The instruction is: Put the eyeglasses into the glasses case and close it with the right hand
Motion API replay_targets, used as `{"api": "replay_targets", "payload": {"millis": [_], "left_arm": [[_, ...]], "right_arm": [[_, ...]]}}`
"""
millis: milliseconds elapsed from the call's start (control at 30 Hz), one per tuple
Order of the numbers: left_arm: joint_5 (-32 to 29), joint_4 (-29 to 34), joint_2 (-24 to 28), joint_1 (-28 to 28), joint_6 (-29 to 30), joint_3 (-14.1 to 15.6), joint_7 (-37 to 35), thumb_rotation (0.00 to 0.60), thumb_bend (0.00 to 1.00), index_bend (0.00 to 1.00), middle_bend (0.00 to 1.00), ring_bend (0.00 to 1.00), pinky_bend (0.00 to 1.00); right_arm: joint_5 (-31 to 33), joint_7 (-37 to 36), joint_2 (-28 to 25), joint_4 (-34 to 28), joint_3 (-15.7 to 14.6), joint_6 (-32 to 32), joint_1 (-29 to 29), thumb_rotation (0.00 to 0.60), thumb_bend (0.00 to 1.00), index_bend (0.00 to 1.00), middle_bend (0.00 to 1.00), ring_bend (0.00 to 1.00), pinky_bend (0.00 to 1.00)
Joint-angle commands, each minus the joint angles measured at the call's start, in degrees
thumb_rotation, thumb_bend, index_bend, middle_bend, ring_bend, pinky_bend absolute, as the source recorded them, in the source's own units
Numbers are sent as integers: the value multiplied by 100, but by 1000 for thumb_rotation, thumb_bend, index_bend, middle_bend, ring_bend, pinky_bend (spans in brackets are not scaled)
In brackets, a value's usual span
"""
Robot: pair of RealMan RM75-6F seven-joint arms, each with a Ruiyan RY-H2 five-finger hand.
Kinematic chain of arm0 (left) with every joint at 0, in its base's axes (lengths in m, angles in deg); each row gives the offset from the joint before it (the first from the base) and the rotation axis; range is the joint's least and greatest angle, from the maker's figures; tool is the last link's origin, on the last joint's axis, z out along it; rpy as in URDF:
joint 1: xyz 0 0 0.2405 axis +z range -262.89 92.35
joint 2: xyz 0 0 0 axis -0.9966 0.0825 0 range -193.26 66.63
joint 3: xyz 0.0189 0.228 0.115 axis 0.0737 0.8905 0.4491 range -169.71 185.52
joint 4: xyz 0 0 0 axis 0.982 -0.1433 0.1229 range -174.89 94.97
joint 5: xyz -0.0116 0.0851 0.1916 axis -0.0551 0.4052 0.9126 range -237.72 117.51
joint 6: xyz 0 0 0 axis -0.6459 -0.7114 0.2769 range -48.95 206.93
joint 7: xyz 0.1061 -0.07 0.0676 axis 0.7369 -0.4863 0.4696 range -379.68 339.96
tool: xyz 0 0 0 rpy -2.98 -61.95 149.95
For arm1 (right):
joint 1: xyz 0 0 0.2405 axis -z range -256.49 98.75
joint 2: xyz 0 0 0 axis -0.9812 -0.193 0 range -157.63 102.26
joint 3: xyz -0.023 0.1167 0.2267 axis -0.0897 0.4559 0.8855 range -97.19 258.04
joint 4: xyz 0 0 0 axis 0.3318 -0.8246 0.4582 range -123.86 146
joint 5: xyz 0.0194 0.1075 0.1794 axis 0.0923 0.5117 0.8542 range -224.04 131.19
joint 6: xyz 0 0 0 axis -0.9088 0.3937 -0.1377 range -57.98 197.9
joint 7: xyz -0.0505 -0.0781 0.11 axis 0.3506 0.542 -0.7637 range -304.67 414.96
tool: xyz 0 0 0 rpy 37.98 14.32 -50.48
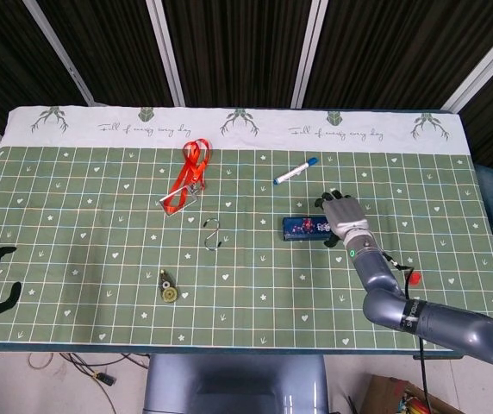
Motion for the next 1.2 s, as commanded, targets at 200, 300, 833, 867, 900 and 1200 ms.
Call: {"api": "replay_targets", "payload": {"millis": [200, 300, 833, 867, 900, 1200], "left_arm": [[-3, 1, 2, -8, -10, 6, 34, 600, 398, 224, 0, 0, 0], [-9, 0, 3, -8, -12, 5, 29, 600, 398, 224, 0, 0, 0], [-27, 9, 17, -17, -34, 7, 28, 600, 398, 223, 0, 0, 0], [-25, 6, 17, -18, -34, 8, 29, 600, 398, 224, 0, 0, 0], [-25, 6, 17, -18, -36, 9, 30, 600, 398, 224, 0, 0, 0], [-24, 8, 15, -18, -26, 10, 40, 600, 398, 225, 0, 0, 0]], "right_arm": [[-32, -66, 249, 173, -136, -179, -12, 600, 214, 209, 146, 85, 190], [-163, -152, 367, 328, -160, -155, 27, 600, 218, 214, 154, 86, 190], [-358, -380, 651, 749, -107, -126, 91, 600, 400, 380, 256, 93, 191], [-349, -370, 653, 752, -111, -118, 89, 600, 408, 388, 257, 93, 191], [-344, -365, 651, 753, -112, -112, 86, 600, 414, 393, 258, 93, 190], [-302, -295, 607, 684, -133, -95, 64, 600, 426, 361, 242, 91, 191]]}}
